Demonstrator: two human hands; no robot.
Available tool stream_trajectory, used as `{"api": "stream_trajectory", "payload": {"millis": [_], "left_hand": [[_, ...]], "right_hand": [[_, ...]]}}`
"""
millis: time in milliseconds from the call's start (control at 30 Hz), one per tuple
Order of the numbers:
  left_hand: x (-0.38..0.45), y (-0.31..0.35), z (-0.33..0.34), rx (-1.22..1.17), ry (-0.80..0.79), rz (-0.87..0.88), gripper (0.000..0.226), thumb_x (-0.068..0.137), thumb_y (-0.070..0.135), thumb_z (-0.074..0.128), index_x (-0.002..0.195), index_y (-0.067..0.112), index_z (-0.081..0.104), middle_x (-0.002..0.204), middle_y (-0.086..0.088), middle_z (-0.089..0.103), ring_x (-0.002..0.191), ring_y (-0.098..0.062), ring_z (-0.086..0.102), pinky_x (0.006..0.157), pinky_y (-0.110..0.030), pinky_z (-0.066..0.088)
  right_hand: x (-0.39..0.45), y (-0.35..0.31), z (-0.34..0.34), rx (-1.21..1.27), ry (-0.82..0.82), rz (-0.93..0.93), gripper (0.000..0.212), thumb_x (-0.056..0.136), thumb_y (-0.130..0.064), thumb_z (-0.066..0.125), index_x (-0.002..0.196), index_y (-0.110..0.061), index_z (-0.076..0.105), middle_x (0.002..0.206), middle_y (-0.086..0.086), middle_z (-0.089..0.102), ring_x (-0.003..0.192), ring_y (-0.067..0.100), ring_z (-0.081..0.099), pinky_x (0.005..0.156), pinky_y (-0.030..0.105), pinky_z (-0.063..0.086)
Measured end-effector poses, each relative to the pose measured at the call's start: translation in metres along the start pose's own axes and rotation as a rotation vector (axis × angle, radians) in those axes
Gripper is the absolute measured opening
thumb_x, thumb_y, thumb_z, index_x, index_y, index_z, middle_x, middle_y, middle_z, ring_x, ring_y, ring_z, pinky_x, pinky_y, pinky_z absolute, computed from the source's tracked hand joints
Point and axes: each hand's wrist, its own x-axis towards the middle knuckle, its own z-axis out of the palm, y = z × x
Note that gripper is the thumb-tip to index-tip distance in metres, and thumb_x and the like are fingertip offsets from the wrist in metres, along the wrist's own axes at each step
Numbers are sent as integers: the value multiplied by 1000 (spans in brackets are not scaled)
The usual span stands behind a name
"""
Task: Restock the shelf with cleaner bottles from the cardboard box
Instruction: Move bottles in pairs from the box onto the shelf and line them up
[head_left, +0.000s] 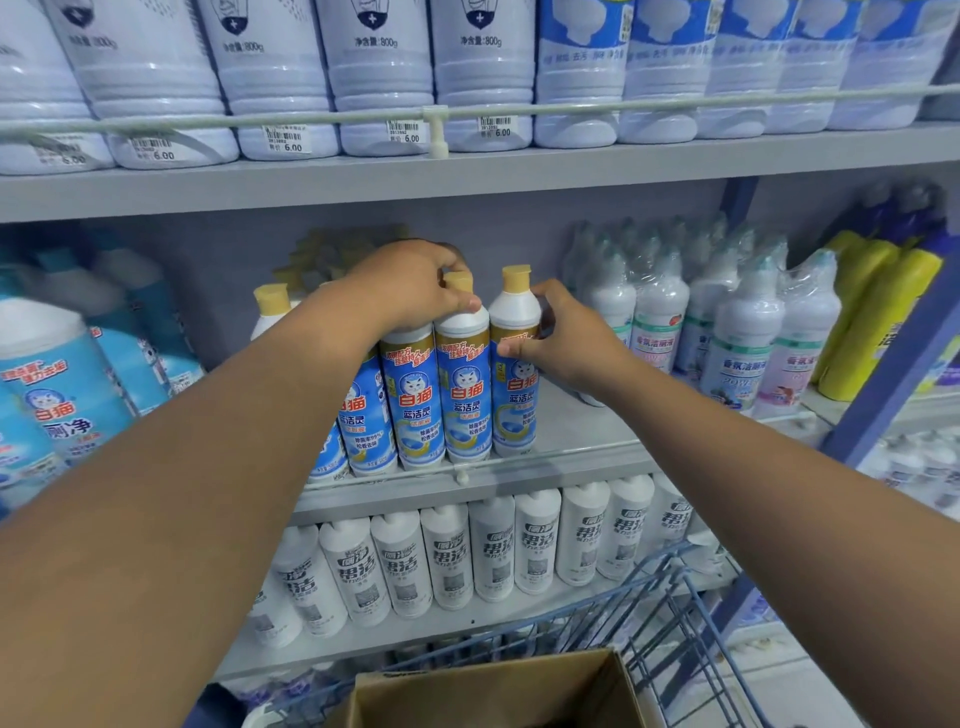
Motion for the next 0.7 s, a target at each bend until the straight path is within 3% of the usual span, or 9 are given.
{"api": "stream_trajectory", "payload": {"millis": [100,267,400,500,700], "left_hand": [[-1,1,0,-1,-4,-12,48,85,55,68,127,31,60,125,0,63,101,-19,54,80,-32,44],[-1,0,1,-10,-2,-15,45,86,55,68,124,32,61,125,1,63,101,-19,54,80,-32,43],[0,-2,3,-16,9,-5,43,85,55,68,122,33,62,121,2,64,98,-18,54,78,-31,42],[0,-4,5,-18,18,-2,46,85,56,67,125,33,61,121,1,64,96,-18,53,76,-31,42],[-2,-5,6,5,22,28,48,87,57,65,125,30,59,118,-1,64,95,-20,54,76,-32,45]], "right_hand": [[0,-1,2,-10,24,6,60,75,-37,86,121,-28,49,92,-15,62,84,0,60,81,37,58],[0,-1,5,-28,68,-8,62,70,-40,89,117,-26,50,90,-17,62,85,6,64,80,43,60],[-2,-2,8,-59,104,-25,64,70,-42,89,117,-23,50,86,-19,60,80,1,61,78,40,59],[-3,-3,10,-97,121,-24,65,70,-45,88,117,-23,48,84,-21,57,82,7,63,76,38,58],[-7,-4,15,-105,145,2,67,73,-47,85,121,-24,45,94,-13,62,87,11,64,74,35,56]]}}
